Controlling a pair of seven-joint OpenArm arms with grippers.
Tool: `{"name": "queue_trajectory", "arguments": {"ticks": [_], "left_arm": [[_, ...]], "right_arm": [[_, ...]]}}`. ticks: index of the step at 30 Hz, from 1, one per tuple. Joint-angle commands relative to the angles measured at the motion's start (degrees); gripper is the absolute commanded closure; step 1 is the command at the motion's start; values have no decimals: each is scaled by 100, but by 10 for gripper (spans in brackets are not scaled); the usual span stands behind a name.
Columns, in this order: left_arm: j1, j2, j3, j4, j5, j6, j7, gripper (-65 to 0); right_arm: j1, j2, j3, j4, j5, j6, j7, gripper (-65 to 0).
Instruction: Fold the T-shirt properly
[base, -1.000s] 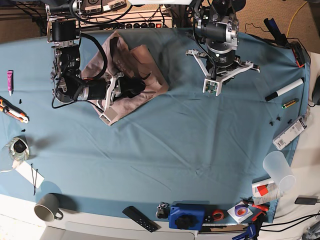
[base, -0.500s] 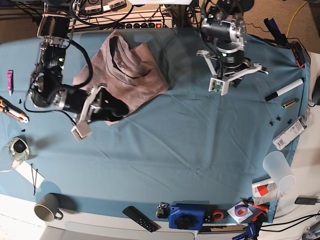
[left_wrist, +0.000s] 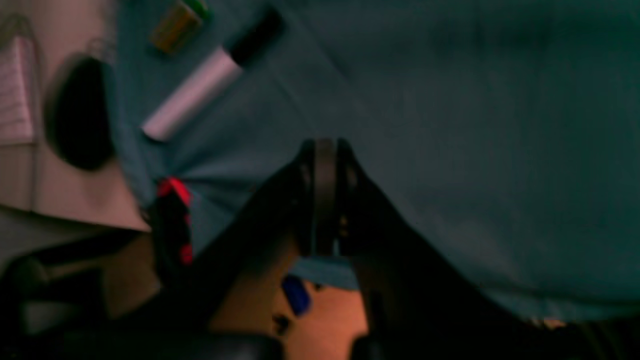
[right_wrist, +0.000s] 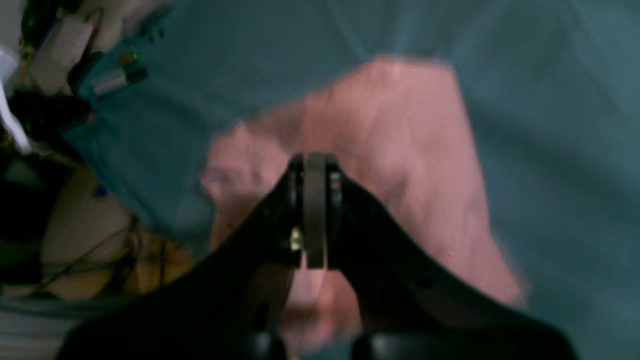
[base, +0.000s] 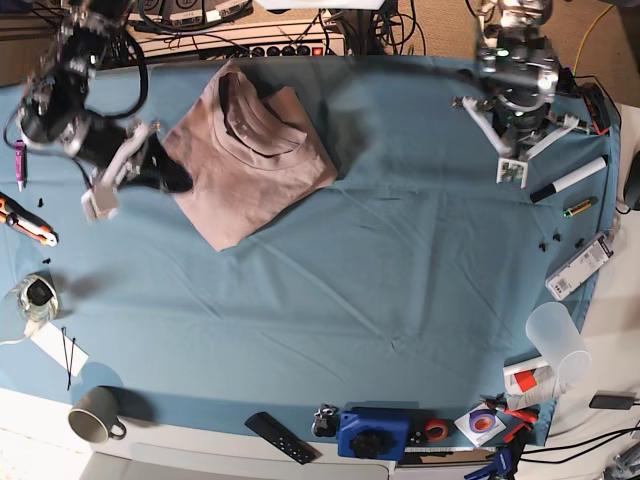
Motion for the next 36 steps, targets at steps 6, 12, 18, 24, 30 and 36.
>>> {"name": "queue_trajectory", "arguments": {"ticks": [6, 12, 18, 24, 30, 36], "left_arm": [[470, -26, -793, 111, -776, -264, 125, 0], [927, -26, -1261, 232, -1600, -411, 229, 0], [1578, -24, -1346, 286, -1762, -564, 225, 0], [2444, -22, -1355, 286, -2004, -562, -13, 0], [3193, -20, -1353, 249, -2345, -562, -284, 0], [3364, 20, -1349, -219, -2347, -564, -328, 0]], "right_arm": [[-1211, 48, 396, 715, 140, 14, 97, 0], [-2057, -107, 809, 1167, 138, 14, 97, 0], [-2804, -280, 837, 1167, -157, 14, 97, 0], [-3458, -822, 835, 1163, -1130, 14, 97, 0], [-3668, -916, 791, 949, -1198, 14, 97, 0], [-3635, -798, 341, -173, -1790, 14, 97, 0]]}}
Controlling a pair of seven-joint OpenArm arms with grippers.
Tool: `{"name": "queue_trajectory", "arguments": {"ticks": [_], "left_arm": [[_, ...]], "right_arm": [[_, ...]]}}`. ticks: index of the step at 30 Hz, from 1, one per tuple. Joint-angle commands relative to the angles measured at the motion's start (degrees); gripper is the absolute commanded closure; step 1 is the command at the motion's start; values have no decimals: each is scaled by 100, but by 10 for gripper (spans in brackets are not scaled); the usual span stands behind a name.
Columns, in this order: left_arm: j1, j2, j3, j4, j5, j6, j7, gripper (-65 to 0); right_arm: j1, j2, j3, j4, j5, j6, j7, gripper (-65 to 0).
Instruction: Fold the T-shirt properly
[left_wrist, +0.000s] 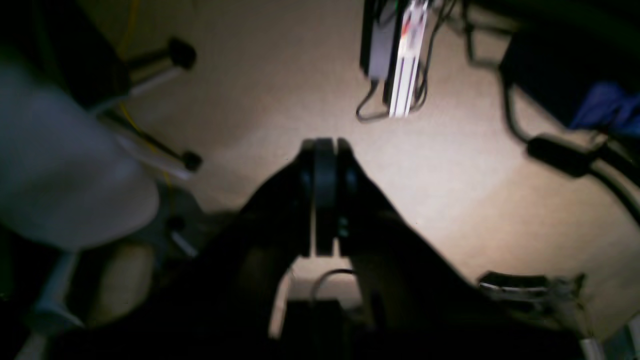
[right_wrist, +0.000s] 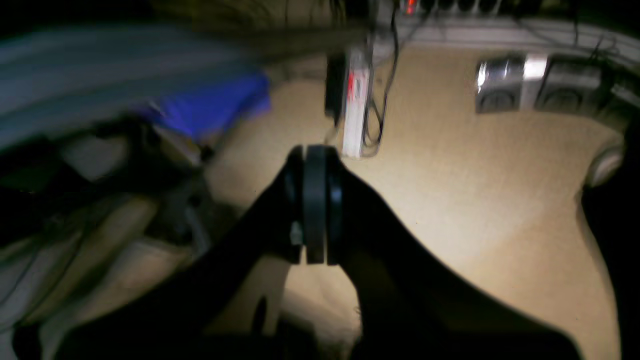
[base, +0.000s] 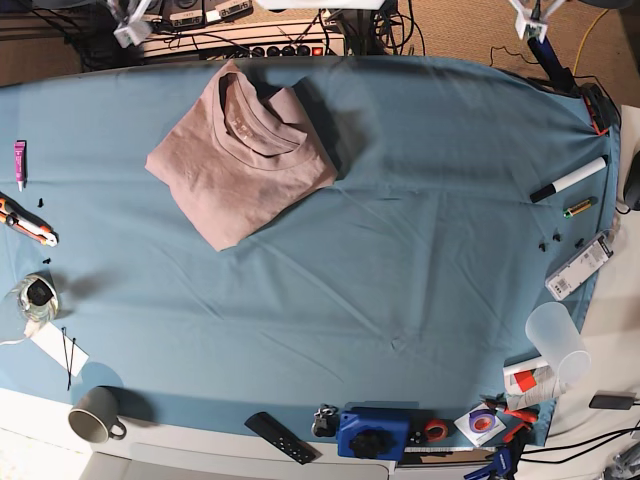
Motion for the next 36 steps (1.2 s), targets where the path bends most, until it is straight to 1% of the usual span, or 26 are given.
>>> {"name": "queue_trajectory", "arguments": {"ticks": [1, 4, 5, 8, 11, 14, 16, 19, 23, 27, 29, 30, 33, 34, 36], "left_arm": [[96, 26, -11, -57, -35, 7, -111, 0], [42, 181, -13, -501, -81, -254, -382, 0], [-17, 221, -11, -673, -94, -317, -426, 0], [-271, 323, -11, -1314, -101, -455, -673, 0], [-682, 433, -11, -2151, -98, -772, -1106, 0], [-1239, 444, -11, -3132, -94, -1150, -1480, 0], [-1635, 444, -13, -3897, 22, -1346, -1880, 0], [-2243, 446, -13, -5003, 295, -1377, -2415, 0], [-3047, 444, -13, -6470, 647, -1377, -3161, 0], [-3698, 444, -13, -7737, 1110, -1373, -3982, 0], [-3976, 446, -13, -8319, 1274, -1290, -4374, 0], [-4098, 446, -13, -8590, 1338, -1193, -4546, 0], [-4415, 446, -13, -9318, 1563, -785, -5139, 0], [-4492, 446, -13, -9501, 1587, -702, -5309, 0], [-4586, 444, -13, -9715, 1622, -684, -5606, 0]], "right_arm": [[-61, 136, -83, -114, -90, 12, 9, 0], [11, 393, -566, -649, -564, 12, 17, 0], [85, 452, -717, -813, -730, 12, 129, 0], [431, 472, -1075, -1325, -1224, 12, 407, 0], [896, 472, -1362, -2004, -1639, 12, 820, 0], [1429, 472, -1637, -2826, -2138, 12, 1300, 0], [1805, 472, -1827, -3471, -2535, 12, 1716, 0], [2350, 472, -2111, -4430, -2999, 12, 2361, 0], [3062, 468, -2503, -5748, -3403, 12, 3493, 0], [3674, 468, -2892, -6787, -3934, 12, 4607, 0], [3919, 468, -3093, -7169, -4216, 12, 5056, 0], [4015, 468, -3198, -7318, -4358, -7, 5270, 0], [4225, 470, -3506, -7665, -4767, -761, 5952, 0], [4247, 470, -3600, -7753, -4854, -1045, 6168, 0], [4273, 468, -3759, -7884, -4937, -1569, 6568, 0]]}}
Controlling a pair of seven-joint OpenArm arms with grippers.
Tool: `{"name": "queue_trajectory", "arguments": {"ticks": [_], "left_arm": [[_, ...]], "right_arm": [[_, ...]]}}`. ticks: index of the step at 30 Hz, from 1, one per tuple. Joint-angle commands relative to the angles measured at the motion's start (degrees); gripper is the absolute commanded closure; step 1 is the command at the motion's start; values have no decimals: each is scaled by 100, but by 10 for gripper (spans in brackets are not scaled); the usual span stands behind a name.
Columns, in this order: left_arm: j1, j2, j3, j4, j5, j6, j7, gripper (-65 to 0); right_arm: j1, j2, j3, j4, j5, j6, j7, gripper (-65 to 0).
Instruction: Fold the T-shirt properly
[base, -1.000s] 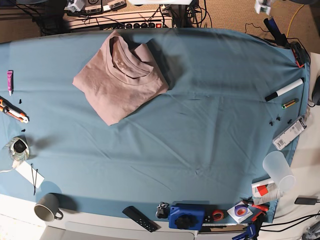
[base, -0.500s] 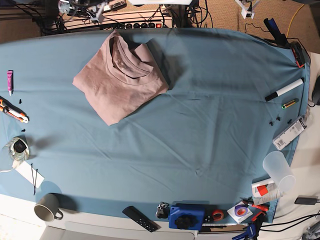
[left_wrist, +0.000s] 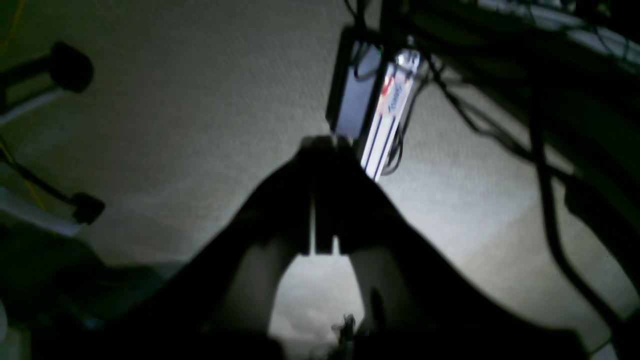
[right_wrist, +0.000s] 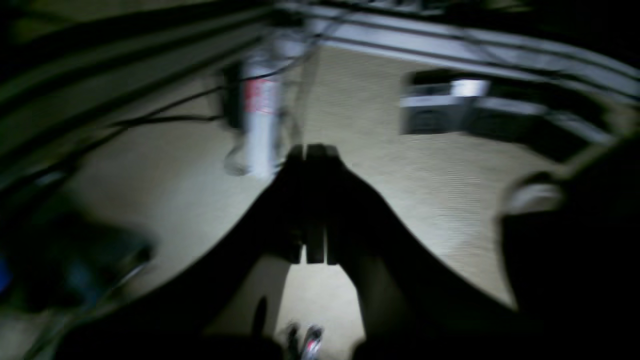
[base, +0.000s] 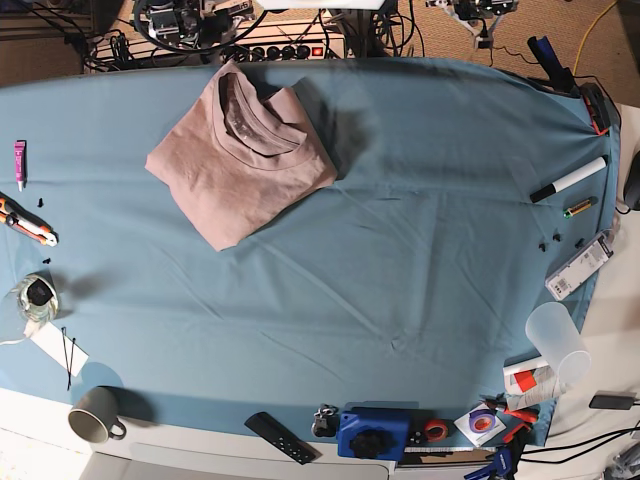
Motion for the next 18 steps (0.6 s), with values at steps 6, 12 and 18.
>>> {"name": "queue_trajectory", "arguments": {"ticks": [6, 12, 18], "left_arm": [[-7, -44, -7, 81, 2, -44, -146, 0], [-4, -44, -7, 116, 2, -44, -146, 0], [-9, -4, -7, 116, 0, -44, -146, 0]], "right_arm": [[2, 59, -214, -140, -11, -658, 501, 0], [2, 55, -214, -133, -7, -651, 437, 0], [2, 59, -216, -133, -7, -654, 398, 0]]}}
